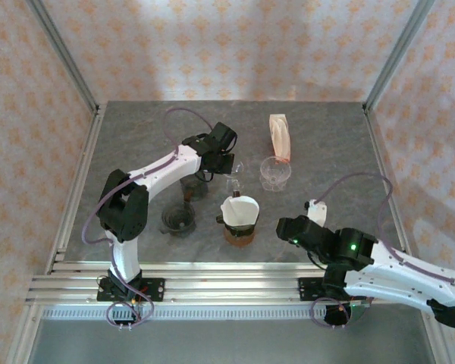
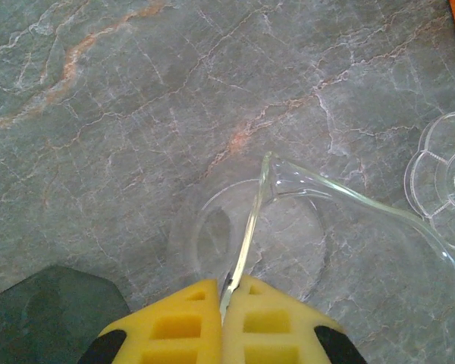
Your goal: Place the coffee filter in the dripper
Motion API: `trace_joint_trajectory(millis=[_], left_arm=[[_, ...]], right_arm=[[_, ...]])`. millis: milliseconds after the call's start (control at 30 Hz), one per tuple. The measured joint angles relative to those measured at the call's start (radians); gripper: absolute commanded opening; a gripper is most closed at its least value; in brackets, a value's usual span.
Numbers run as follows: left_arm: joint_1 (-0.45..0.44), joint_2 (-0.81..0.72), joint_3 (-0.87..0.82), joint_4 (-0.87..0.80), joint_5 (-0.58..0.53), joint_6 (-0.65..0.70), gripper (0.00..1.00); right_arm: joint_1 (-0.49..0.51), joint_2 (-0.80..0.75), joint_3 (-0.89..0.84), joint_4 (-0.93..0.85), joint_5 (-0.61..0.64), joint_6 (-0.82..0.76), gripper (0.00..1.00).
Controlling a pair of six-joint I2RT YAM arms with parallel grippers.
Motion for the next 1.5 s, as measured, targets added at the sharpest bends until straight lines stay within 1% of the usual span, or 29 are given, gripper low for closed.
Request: trace_joint_trajectory(millis=[167, 333, 467, 533, 733, 933, 1000, 1267, 1500], left_arm=[[0.008, -0.003, 0.0, -0.004, 0.006, -0.005, 0.0], [0.043, -0.028, 0.0, -0.009, 0.024, -0.024, 0.0], [0.074, -0.073, 0.0, -0.01, 0.035, -0.044, 0.0], [0.087, -0.101, -0.001, -0.012, 0.041, -0.048, 0.0], [0.123, -0.229, -0.072, -0.011, 0.081, -0.069, 0.0], [0.164, -0.319, -0.138, -0.011, 0.103, -0.08, 0.0], [0.173, -0.338, -0.158, -0.012, 0.107, -0.08, 0.0], [0.179, -0.344, -0.183, 0.0, 0.142, -0.103, 0.0], [0.183, -0.341, -0.173, 0.023, 0.133, -0.129, 0.0]], right_arm=[[0.0, -0.095, -0.063, 0.005, -0.018, 0.015, 0.75], [0.0, -0.163, -0.144, 0.068, -0.085, 0.011, 0.64], [0.002, -0.156, -0.248, 0.197, -0.195, 0.002, 0.54], [0.015, -0.15, -0.306, 0.266, -0.236, 0.009, 0.51], [0.108, -0.136, -0.4, 0.434, -0.269, 0.036, 0.4], [0.135, -0.096, -0.492, 0.647, -0.311, 0.066, 0.34], [0.137, -0.077, -0.512, 0.695, -0.322, 0.072, 0.33], [0.137, 0.054, -0.518, 0.859, -0.328, 0.079, 0.3], [0.137, 0.212, -0.518, 0.999, -0.327, 0.094, 0.28]])
